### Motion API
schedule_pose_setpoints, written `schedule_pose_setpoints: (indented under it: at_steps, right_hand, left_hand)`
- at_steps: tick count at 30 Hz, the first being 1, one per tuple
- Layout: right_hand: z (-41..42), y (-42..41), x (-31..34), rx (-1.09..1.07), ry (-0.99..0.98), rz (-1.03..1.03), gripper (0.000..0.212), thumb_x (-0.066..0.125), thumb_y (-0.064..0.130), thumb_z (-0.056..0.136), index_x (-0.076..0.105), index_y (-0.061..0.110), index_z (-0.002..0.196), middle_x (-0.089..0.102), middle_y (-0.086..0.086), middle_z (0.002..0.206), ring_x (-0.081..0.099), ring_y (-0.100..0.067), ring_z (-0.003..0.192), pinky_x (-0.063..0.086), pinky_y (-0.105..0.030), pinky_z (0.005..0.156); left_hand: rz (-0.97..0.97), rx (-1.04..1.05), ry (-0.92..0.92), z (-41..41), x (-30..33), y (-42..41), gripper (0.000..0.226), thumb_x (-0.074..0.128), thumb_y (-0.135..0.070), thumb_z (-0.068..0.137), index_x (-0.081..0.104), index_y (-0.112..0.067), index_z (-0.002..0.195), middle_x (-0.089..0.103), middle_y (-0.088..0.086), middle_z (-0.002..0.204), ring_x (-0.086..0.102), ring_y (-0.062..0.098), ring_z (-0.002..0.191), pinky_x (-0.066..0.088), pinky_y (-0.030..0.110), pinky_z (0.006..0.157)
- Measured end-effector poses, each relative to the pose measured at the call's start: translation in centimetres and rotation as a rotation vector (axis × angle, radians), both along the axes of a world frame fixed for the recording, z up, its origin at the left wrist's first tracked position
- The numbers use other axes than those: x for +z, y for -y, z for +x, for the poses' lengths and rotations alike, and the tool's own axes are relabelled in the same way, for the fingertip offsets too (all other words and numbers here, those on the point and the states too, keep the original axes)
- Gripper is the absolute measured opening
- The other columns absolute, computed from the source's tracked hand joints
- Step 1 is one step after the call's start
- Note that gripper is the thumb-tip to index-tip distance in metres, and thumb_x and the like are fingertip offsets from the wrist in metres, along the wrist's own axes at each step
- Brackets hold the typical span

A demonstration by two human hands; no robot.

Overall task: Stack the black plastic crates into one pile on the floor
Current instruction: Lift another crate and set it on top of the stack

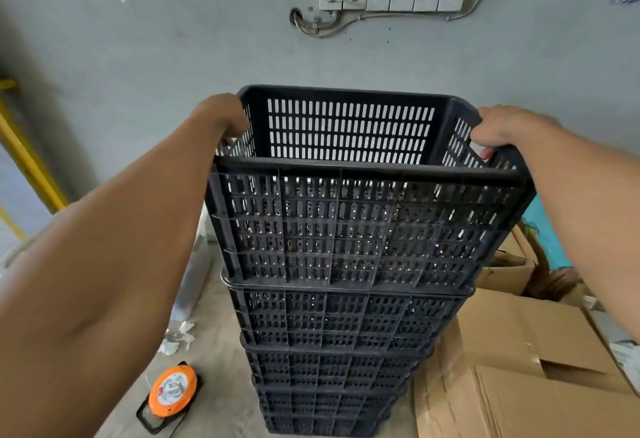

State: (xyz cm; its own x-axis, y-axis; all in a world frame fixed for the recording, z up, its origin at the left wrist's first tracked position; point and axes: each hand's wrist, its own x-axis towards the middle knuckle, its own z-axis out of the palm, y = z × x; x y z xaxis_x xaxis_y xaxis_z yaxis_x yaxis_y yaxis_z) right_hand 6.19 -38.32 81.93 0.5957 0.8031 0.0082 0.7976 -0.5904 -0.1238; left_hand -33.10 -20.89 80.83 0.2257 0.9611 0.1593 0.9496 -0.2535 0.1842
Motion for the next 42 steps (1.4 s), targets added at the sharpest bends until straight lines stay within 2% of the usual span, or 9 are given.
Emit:
schedule_pose_setpoints:
  at_steps: [10,15,18,22,26,29,33,36,42]
  right_hand:
    - [-0.2,1.9,-0.8,0.008,-0.035,0.07,0.071,0.052,0.019,0.084,0.03,0.014,0.151,0.042,-0.016,0.149,0.045,-0.034,0.13,0.039,-0.036,0.098]
    - [-0.2,3.1,0.0,0.022,0.049,-0.077,0.061,0.046,0.025,0.088,0.038,0.01,0.146,0.044,-0.016,0.147,0.047,-0.033,0.128,0.041,-0.039,0.105]
    - [0.0,2.9,3.0,-0.002,0.104,0.028,0.062,0.045,0.033,0.087,0.041,0.007,0.144,0.041,-0.018,0.149,0.044,-0.035,0.132,0.039,-0.043,0.107]
    - [-0.5,2.7,2.9,0.044,0.08,0.232,0.069,0.035,0.039,0.095,0.016,0.008,0.154,0.008,-0.011,0.164,0.018,-0.034,0.147,0.022,-0.046,0.117]
    - [-0.8,3.6,-2.5,0.076,0.153,-0.235,0.077,0.043,0.048,0.097,0.003,0.018,0.156,-0.016,-0.004,0.163,-0.003,-0.033,0.15,0.011,-0.052,0.119]
    - [0.7,3.3,1.3,0.068,0.027,-0.168,0.086,0.043,0.057,0.094,-0.004,0.02,0.156,-0.006,-0.006,0.164,0.002,-0.029,0.15,0.01,-0.048,0.12]
    - [2.0,3.2,0.9,-0.006,0.088,0.177,0.071,0.037,0.044,0.097,0.012,0.012,0.155,0.013,-0.016,0.162,0.015,-0.032,0.148,0.019,-0.047,0.117]
    - [2.4,4.6,-2.9,-0.065,-0.056,0.052,0.047,0.05,0.032,0.087,0.053,0.004,0.124,0.06,-0.017,0.105,0.06,-0.029,0.089,0.046,-0.033,0.073]
    - [2.1,4.6,-2.6,-0.07,0.034,0.069,0.03,0.056,0.034,0.086,0.058,0.01,0.104,0.052,-0.01,0.083,0.051,-0.024,0.066,0.039,-0.029,0.059]
  left_hand:
    - [0.051,0.012,0.034,-0.2,-0.5,-0.1,0.011,0.055,-0.003,0.083,0.051,-0.003,0.072,0.055,0.009,0.06,0.053,0.021,0.052,0.036,0.028,0.045]
    - [-0.009,-0.01,-0.133,-0.2,0.5,0.3,0.036,0.051,-0.013,0.09,0.056,0.003,0.122,0.06,0.019,0.114,0.059,0.033,0.1,0.053,0.043,0.088]
    - [0.095,0.072,-0.145,0.3,3.0,-0.4,0.073,0.051,-0.036,0.095,0.023,0.006,0.149,0.033,0.028,0.149,0.037,0.043,0.134,0.034,0.053,0.108]
    - [0.172,0.006,-0.037,0.5,2.6,-1.4,0.085,0.035,-0.05,0.099,-0.003,0.003,0.153,0.003,0.027,0.161,0.007,0.041,0.148,0.01,0.052,0.12]
    - [-0.067,-0.092,-0.256,-1.2,-1.3,-1.6,0.098,0.041,-0.06,0.096,-0.014,-0.002,0.153,-0.014,0.018,0.162,-0.001,0.036,0.15,0.01,0.051,0.121]
    - [-0.038,-0.038,-0.143,-2.0,1.5,-2.0,0.101,0.036,-0.067,0.094,-0.014,-0.002,0.153,-0.016,0.018,0.162,-0.005,0.037,0.149,0.006,0.053,0.12]
    - [-0.001,0.01,0.006,-3.0,1.0,-2.4,0.082,0.036,-0.057,0.098,0.02,0.004,0.151,0.018,0.024,0.16,0.027,0.04,0.143,0.021,0.049,0.117]
    - [-0.126,-0.051,0.002,-3.4,-1.0,-1.5,0.027,0.052,-0.029,0.094,0.055,-0.004,0.103,0.062,0.022,0.121,0.057,0.033,0.095,0.045,0.036,0.084]
    - [-0.002,-0.051,-0.07,-2.6,0.1,-0.5,0.02,0.059,-0.019,0.088,0.056,-0.003,0.099,0.057,0.016,0.092,0.054,0.031,0.078,0.043,0.035,0.068]
